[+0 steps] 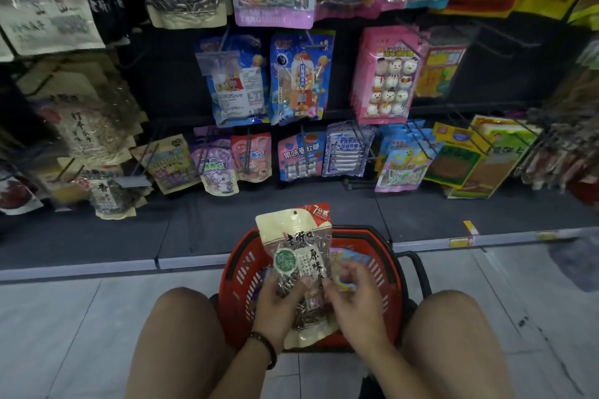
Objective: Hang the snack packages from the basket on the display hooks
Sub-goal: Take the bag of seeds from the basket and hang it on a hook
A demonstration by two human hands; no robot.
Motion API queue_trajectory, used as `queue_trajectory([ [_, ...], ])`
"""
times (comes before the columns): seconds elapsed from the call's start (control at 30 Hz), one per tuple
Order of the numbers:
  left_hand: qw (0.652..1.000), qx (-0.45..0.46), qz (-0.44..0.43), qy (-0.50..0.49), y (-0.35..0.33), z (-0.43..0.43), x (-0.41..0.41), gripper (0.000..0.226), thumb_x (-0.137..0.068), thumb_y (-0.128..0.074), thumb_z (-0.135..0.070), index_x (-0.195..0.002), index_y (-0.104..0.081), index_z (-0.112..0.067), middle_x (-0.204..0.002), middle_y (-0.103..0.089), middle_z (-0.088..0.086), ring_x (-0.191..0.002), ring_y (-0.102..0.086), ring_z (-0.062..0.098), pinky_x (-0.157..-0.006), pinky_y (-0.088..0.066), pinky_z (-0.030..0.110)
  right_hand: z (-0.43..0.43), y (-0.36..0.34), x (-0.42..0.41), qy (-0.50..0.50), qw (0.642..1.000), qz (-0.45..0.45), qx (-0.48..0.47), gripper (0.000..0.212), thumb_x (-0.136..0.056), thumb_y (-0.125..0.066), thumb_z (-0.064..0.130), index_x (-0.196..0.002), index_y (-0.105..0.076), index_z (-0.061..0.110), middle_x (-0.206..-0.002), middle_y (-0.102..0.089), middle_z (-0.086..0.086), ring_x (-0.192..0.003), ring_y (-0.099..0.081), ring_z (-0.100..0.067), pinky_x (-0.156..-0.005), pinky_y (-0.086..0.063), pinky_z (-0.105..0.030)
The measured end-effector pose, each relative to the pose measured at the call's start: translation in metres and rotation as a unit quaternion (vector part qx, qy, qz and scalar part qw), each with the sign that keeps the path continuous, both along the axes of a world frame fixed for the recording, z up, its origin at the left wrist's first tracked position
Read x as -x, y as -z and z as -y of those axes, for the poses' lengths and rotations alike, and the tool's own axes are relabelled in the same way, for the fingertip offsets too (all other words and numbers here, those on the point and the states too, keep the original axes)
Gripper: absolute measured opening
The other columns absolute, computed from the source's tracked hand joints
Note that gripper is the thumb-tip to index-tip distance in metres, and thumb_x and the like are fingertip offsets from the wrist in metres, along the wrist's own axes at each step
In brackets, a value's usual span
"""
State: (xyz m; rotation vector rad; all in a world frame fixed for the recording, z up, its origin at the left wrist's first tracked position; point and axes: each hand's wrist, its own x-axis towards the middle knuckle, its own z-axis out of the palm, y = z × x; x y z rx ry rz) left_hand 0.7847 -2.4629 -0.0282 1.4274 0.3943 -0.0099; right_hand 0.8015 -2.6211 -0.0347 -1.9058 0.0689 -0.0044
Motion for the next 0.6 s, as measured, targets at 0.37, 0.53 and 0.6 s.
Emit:
queue_trajectory([
  [0.37,0.993,0.04,0.072,0.084,-0.124,-0.035,-0.031,0.042,-0.098,-0.067,-0.021,-0.136,-0.06,-0.037,-0.131,-0.073,-0.014,-0.123,-0.068,0.01,-0.1,-0.055,0.032,-0.006,-0.146,-0.086,-0.043,0.992,0.004,-0.117,0.027,-0.099,-0.071,0.038,-0.081,-0.073,0.018,-0.076,-0.074,0.006,-0.077,-0.068,-0.011,-0.077,-0.05,-0.027],
  [0.53,0.995,-0.033,0.092,-0.018,-0.191,-0.06,-0.06,0.04,-0.09,-0.068,-0.06,-0.114,-0.073,-0.029,-0.114,-0.077,-0.01,-0.113,-0.069,0.012,-0.098,-0.053,0.037,-0.038,-0.201,-0.113,-0.061,0.983,0.003,-0.172,0.031,-0.096,-0.075,0.04,-0.089,-0.075,0.01,-0.101,-0.076,-0.021,-0.099,-0.073,-0.032,-0.092,-0.055,-0.047],
  [0.6,0.992,-0.038,0.103,-0.067,-0.213,-0.073,-0.075,0.049,-0.082,-0.072,-0.07,-0.104,-0.078,-0.026,-0.111,-0.079,-0.006,-0.113,-0.07,0.018,-0.102,-0.054,0.046,-0.051,-0.22,-0.122,-0.068,0.981,0.003,-0.179,0.025,-0.1,-0.072,0.034,-0.091,-0.075,0.01,-0.099,-0.079,-0.02,-0.103,-0.074,-0.041,-0.097,-0.056,-0.059],
])
